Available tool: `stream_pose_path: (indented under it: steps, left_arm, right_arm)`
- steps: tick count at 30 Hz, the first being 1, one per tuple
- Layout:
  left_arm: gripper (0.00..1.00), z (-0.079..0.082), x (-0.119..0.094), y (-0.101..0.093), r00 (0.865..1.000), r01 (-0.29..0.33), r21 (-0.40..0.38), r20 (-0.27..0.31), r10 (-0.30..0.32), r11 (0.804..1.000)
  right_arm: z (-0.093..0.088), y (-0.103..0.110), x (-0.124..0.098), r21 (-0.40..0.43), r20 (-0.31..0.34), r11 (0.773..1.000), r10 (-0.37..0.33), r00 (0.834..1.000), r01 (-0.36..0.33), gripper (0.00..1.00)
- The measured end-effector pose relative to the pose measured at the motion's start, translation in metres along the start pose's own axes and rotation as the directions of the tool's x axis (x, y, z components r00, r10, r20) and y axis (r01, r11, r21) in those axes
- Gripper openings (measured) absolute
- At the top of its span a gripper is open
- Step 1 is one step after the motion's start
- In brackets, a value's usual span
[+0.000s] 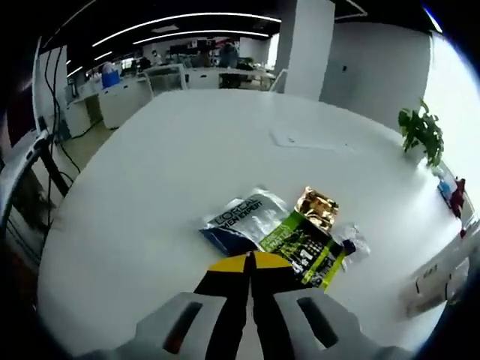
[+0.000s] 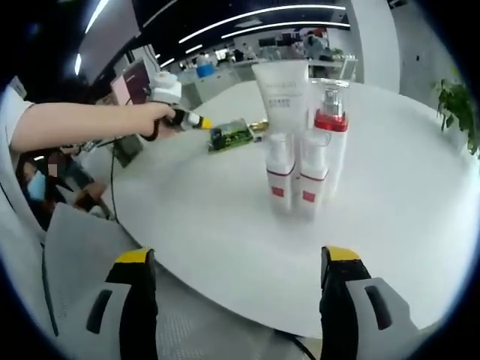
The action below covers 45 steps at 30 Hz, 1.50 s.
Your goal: Arrange the skincare products in the storage area until every visible bottle or jar stands upright without overlapping.
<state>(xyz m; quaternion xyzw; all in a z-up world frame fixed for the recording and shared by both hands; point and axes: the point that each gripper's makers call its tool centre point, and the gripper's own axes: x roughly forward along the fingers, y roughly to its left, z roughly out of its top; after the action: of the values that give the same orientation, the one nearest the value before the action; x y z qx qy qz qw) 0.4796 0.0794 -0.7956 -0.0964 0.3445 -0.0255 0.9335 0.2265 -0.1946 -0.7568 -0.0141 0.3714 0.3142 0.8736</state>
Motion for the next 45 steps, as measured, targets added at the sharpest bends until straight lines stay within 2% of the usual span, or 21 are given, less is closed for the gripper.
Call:
stream_pose_path:
  steps: [1, 2, 3, 5, 6, 7, 9, 10, 11, 13, 14, 16, 21, 22, 25, 27, 29, 35, 38, 41, 45]
  left_arm:
    - [0.01, 0.001, -0.003, 0.003, 1.0, -0.019, 0.005, 0.012, 0.019, 1.0]
    - [0.04, 0.001, -0.004, 0.008, 0.997, -0.069, -0.032, 0.017, 0.07, 0.997]
    - [0.11, -0.002, -0.006, 0.006, 0.997, -0.072, -0.071, 0.009, 0.073, 0.995]
    - [0.46, -0.002, -0.002, -0.006, 0.998, -0.057, -0.133, 0.014, 0.059, 0.989]
    - [0.63, -0.002, 0.0, -0.013, 0.998, -0.068, -0.173, 0.007, 0.07, 0.983]
    - [0.81, 0.0, 0.002, -0.017, 0.997, -0.065, -0.177, 0.016, 0.069, 0.982]
    - [0.93, 0.003, 0.004, -0.029, 0.997, -0.069, -0.178, 0.031, 0.075, 0.982]
    - [0.97, 0.004, 0.009, -0.034, 0.996, -0.077, -0.165, 0.022, 0.082, 0.983]
    - [0.99, 0.005, 0.015, -0.031, 0.995, -0.101, -0.147, 0.007, 0.103, 0.984]
    - [0.99, -0.001, 0.023, -0.028, 0.988, -0.153, -0.117, -0.043, 0.149, 0.981]
    - [0.99, -0.004, 0.026, -0.023, 0.981, -0.192, -0.143, -0.068, 0.184, 0.971]
    - [0.99, -0.004, 0.029, -0.019, 0.973, -0.227, -0.173, -0.071, 0.218, 0.958]
    - [0.97, -0.002, 0.028, -0.021, 0.962, -0.268, -0.046, -0.072, 0.265, 0.962]
    - [0.97, -0.002, 0.029, -0.021, 0.96, -0.272, -0.041, -0.073, 0.269, 0.961]
    - [0.98, -0.01, 0.033, -0.016, 0.948, -0.304, -0.035, -0.114, 0.298, 0.952]
    - [0.97, -0.021, 0.033, -0.012, 0.933, -0.324, -0.024, -0.171, 0.316, 0.946]
    - [0.97, -0.015, 0.033, -0.013, 0.937, -0.325, -0.004, -0.139, 0.321, 0.946]
    - [0.96, -0.015, 0.031, -0.014, 0.941, -0.315, -0.006, -0.136, 0.311, 0.949]
    - [0.88, -0.014, 0.028, -0.015, 0.946, -0.303, 0.002, -0.12, 0.301, 0.953]
    - [0.69, -0.01, 0.027, -0.016, 0.956, -0.278, 0.029, -0.092, 0.279, 0.96]
    - [0.63, -0.011, 0.025, -0.013, 0.961, -0.262, 0.039, -0.075, 0.265, 0.964]
  right_arm:
    - [0.0, 0.0, 0.0, 0.0, 0.002, 1.0, 0.0, 1.0, 0.0, 0.91]
    - [0.0, 0.0, 0.0, 0.002, 0.004, 1.0, 0.001, 1.0, -0.001, 0.91]
    - [0.0, -0.001, -0.001, 0.005, 0.006, 1.0, 0.0, 1.0, 0.0, 0.91]
    - [0.001, -0.002, -0.001, 0.008, 0.011, 1.0, -0.004, 1.0, 0.004, 0.91]
    - [0.001, -0.002, -0.001, 0.011, 0.012, 1.0, -0.006, 1.0, 0.006, 0.91]
    - [0.001, -0.003, -0.001, 0.015, 0.012, 1.0, -0.01, 1.0, 0.01, 0.91]
    - [0.001, -0.005, -0.001, 0.017, 0.013, 1.0, -0.022, 1.0, 0.021, 0.91]
    - [0.001, -0.006, -0.001, 0.018, 0.012, 1.0, -0.024, 1.0, 0.024, 0.91]
    - [0.0, -0.006, -0.001, 0.02, 0.009, 0.999, -0.028, 1.0, 0.027, 0.91]
    - [0.0, -0.007, -0.001, 0.024, 0.005, 0.999, -0.032, 0.999, 0.032, 0.91]
    - [0.0, -0.008, -0.001, 0.027, 0.004, 0.999, -0.037, 0.999, 0.036, 0.91]
    - [-0.001, -0.01, -0.001, 0.039, 0.003, 0.998, -0.045, 0.999, 0.045, 0.91]
    - [-0.001, -0.012, -0.001, 0.058, 0.003, 0.997, -0.056, 0.998, 0.055, 0.91]
    - [-0.002, -0.013, -0.001, 0.059, 0.003, 0.997, -0.058, 0.998, 0.058, 0.91]
    - [-0.002, -0.014, -0.001, 0.06, -0.001, 0.996, -0.061, 0.998, 0.061, 0.91]
    - [-0.003, -0.014, -0.001, 0.061, -0.003, 0.996, -0.062, 0.998, 0.062, 0.91]
    - [-0.003, -0.013, -0.001, 0.062, -0.005, 0.996, -0.061, 0.998, 0.061, 0.91]
    - [-0.004, -0.013, 0.0, 0.066, -0.007, 0.996, -0.058, 0.998, 0.058, 0.91]
    - [-0.004, -0.013, 0.0, 0.067, -0.01, 0.996, -0.056, 0.998, 0.057, 0.91]
    - [-0.003, -0.013, 0.0, 0.065, -0.007, 0.996, -0.054, 0.998, 0.055, 0.91]
    - [-0.004, -0.012, 0.0, 0.061, -0.007, 0.997, -0.05, 0.999, 0.051, 0.91]
